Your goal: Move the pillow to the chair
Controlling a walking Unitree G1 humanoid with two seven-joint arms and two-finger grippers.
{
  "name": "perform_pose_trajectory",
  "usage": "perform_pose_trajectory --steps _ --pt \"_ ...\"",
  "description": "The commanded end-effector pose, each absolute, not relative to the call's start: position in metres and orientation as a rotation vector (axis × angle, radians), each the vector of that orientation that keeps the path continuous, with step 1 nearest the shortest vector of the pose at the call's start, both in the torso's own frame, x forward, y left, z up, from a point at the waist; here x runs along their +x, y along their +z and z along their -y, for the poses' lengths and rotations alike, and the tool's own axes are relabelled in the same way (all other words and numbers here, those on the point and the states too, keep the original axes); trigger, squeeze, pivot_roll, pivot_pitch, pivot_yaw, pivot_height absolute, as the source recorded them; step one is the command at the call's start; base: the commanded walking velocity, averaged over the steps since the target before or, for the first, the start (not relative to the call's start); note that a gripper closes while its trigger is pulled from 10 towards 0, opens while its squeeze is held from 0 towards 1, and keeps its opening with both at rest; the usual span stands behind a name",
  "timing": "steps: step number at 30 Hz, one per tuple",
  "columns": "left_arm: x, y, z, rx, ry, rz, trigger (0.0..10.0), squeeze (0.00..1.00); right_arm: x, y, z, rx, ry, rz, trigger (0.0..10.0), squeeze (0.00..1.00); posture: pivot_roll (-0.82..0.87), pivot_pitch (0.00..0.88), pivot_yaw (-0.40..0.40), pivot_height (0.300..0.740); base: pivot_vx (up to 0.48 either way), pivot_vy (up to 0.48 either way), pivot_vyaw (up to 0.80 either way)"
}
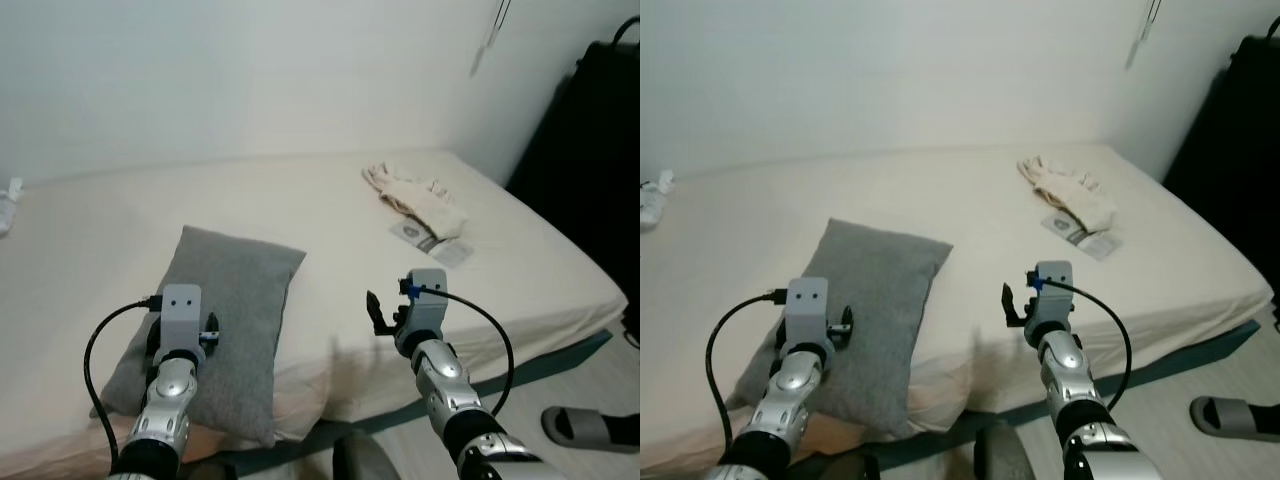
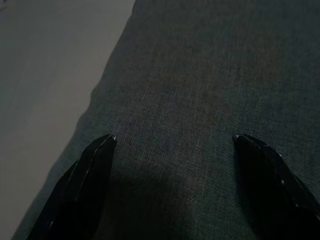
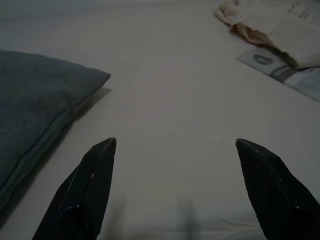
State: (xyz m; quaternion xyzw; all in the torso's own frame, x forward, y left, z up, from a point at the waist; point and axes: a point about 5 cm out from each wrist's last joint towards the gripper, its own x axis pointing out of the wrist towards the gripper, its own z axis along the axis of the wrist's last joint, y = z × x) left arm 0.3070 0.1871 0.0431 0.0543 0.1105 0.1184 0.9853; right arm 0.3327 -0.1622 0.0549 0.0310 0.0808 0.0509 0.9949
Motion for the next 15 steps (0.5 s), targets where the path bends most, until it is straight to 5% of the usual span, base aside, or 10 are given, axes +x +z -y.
perform_pose_trajectory --steps 1,15 --pt "0.306 0.04 -0.187 0.121 0.233 -0.238 10.0 0.0 0.331 0.055 0.163 0.093 0.096 -0.141 10.0 0.0 -0.04 0.036 -0.058 0.606 0.0 0.0 0.0" --pt "0.312 0.055 -0.191 0.042 0.247 -0.147 10.0 0.0 0.337 0.069 0.165 0.1 0.103 -0.058 10.0 0.0 -0.04 0.037 -0.064 0.566 0.0 0.0 0.0"
